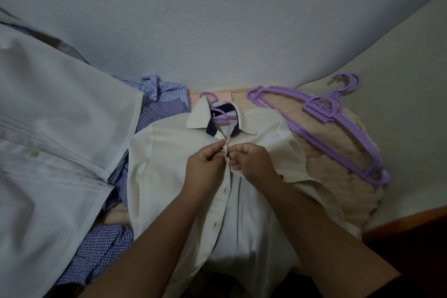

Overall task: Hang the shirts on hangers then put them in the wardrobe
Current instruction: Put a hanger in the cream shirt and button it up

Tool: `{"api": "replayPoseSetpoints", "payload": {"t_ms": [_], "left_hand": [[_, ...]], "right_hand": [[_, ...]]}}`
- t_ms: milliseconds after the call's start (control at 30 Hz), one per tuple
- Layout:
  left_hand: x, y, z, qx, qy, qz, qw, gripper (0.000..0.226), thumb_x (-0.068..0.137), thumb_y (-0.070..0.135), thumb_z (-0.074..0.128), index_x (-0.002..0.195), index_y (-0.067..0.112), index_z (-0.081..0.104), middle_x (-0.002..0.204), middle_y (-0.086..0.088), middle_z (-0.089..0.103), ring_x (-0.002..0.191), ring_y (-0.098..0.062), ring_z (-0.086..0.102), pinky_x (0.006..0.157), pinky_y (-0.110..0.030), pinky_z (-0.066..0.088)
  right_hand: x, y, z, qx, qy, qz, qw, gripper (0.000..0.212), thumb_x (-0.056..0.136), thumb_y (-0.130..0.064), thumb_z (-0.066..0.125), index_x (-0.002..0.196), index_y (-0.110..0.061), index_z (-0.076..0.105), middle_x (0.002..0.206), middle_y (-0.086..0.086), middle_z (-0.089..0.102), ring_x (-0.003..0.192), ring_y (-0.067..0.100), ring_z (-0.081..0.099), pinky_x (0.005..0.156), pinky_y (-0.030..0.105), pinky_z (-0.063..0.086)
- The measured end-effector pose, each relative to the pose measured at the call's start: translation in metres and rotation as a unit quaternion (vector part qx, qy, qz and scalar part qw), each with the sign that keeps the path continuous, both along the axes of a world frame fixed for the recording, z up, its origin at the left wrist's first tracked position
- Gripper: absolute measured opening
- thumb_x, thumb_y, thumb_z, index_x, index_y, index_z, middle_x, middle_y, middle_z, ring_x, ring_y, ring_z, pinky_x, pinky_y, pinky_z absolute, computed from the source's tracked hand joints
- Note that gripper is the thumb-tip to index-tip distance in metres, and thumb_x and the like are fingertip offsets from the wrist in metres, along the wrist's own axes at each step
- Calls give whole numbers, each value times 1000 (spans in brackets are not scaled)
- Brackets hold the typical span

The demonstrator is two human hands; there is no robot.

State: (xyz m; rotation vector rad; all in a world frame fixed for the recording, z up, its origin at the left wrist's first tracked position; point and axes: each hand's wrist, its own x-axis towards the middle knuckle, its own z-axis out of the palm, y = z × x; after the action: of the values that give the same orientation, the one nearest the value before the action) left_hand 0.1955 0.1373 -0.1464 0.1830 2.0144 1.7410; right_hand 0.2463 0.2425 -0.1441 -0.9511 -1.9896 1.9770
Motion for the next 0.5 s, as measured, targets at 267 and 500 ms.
{"api": "replayPoseSetpoints", "payload": {"t_ms": [267,500], "left_hand": [[0,1,-8,-3,25,-7,1000,34,86,2,65,117,15,68,103,-4,73,97,-17,69,96,-40,53],[-2,0,-12,13,14,-20,1000,32,87,0,64,115,15,69,105,-4,73,98,-14,69,96,-36,53]], "right_hand": [[4,0,1,45,-18,4,999,13,90,-11,59,90,-11,72,71,2,65,61,10,59,63,19,52],[0,3,-2,75,-25,0,997,14,88,-7,61,93,0,72,63,-2,64,48,1,59,52,12,49]]}}
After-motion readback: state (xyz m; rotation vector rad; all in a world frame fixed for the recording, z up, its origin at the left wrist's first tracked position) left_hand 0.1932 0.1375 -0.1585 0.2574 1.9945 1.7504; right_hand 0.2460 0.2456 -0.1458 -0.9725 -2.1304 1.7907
